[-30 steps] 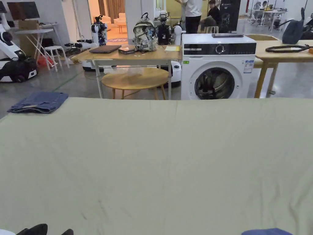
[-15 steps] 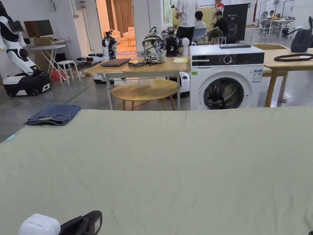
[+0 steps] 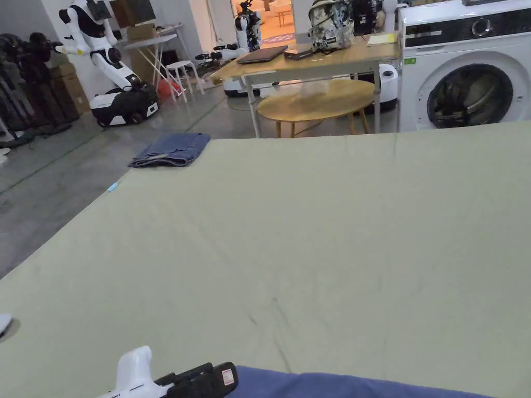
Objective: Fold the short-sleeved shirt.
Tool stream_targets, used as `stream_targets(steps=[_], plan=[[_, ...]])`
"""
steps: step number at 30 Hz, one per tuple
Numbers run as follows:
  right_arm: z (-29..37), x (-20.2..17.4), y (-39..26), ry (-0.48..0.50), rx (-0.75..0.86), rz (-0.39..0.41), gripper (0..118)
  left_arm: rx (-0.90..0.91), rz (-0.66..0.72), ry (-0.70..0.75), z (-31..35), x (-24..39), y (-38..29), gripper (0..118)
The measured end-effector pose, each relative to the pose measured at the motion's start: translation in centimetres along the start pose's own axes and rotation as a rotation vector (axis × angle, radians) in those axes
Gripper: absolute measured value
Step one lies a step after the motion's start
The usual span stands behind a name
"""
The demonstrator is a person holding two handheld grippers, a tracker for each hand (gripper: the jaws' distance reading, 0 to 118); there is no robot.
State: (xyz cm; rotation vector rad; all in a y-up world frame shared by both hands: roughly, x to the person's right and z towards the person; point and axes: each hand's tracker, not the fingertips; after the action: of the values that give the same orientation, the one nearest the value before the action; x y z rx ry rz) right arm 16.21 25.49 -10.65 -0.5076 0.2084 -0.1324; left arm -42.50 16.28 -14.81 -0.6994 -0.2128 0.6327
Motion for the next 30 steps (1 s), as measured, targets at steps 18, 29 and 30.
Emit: stream_targets(steps=[18, 29, 30], plan=[[0.5, 3.5, -1.3, -0.032, -0.008, -0.107, 0, 0.048, 0.408, -0.234, -2.9, -2.8, -0.8, 8], [0.0, 5.3, -2.2, -0.016, -0.003, -0.141, 0, 0.082, -0.070, -0.027, 3.0, 7.3, 3.5, 8], [0.0, 5.4, -2.5, -0.011, 0.002, -0.148, 0, 0.042, -0.105, -0.065, 1.4, 8.8, 2.5, 8]])
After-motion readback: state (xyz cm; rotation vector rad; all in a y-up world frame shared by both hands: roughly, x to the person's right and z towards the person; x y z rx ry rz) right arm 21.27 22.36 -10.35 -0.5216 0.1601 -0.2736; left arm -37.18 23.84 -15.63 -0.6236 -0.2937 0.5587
